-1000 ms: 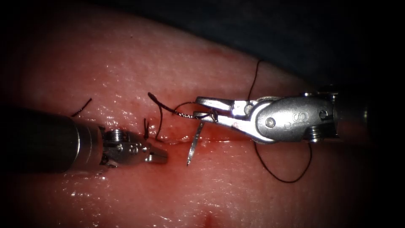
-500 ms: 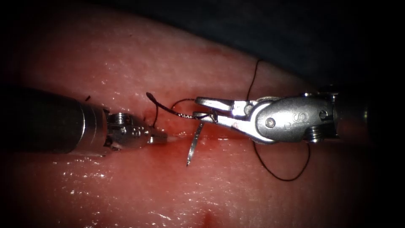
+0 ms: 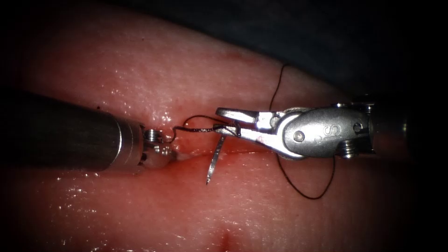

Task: Wound Closure
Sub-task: Insert the jaws into the cut and open it.

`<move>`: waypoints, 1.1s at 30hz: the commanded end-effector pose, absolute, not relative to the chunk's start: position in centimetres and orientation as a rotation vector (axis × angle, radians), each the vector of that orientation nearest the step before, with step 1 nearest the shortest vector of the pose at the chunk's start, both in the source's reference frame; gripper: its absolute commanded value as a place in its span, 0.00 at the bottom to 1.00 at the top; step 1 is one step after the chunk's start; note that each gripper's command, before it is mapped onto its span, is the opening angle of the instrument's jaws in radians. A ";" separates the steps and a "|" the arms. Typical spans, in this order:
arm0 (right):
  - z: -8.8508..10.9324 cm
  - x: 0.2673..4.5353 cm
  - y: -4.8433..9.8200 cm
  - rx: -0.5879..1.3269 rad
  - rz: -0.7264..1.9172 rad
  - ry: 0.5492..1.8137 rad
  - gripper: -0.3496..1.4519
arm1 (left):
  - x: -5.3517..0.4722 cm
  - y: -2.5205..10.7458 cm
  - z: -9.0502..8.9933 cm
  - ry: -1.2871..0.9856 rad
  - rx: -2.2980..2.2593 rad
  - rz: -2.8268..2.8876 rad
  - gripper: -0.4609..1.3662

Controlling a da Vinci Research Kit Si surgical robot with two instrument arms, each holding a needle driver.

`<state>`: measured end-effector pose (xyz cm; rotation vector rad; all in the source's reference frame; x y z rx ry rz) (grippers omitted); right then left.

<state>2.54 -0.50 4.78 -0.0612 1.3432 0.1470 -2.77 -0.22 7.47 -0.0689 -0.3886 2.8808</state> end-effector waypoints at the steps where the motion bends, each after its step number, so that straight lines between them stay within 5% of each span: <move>1: 4.8 2.55 -0.5 -0.064 0.147 1.342 0.00 | -2.78 -0.2 7.5 -0.411 -0.034 2.889 0.06; 6: 4.8 2.57 -0.5 -0.072 0.146 1.339 0.00 | -2.72 -0.2 7.4 -0.463 -0.012 2.863 0.08; 10: 4.9 2.57 -0.5 -0.077 0.144 1.338 0.00 | -2.70 -0.2 7.4 -0.504 -0.001 2.830 0.56; 12: 4.9 2.57 -0.5 -0.078 0.143 1.338 0.00 | -2.69 -0.3 7.4 -0.505 0.004 2.815 0.66; 18: 4.9 2.58 -0.5 -0.084 0.138 1.336 0.00 | -2.67 -0.2 7.4 -0.523 -0.123 2.742 0.61; 23: 5.0 2.60 -0.5 -0.105 0.127 1.329 0.00 | -2.67 -0.2 7.3 -0.570 -0.277 2.671 0.82; 33: 5.3 2.84 -0.6 -0.231 0.053 1.291 0.00 | -2.67 -0.2 7.3 -0.587 -0.298 2.661 0.82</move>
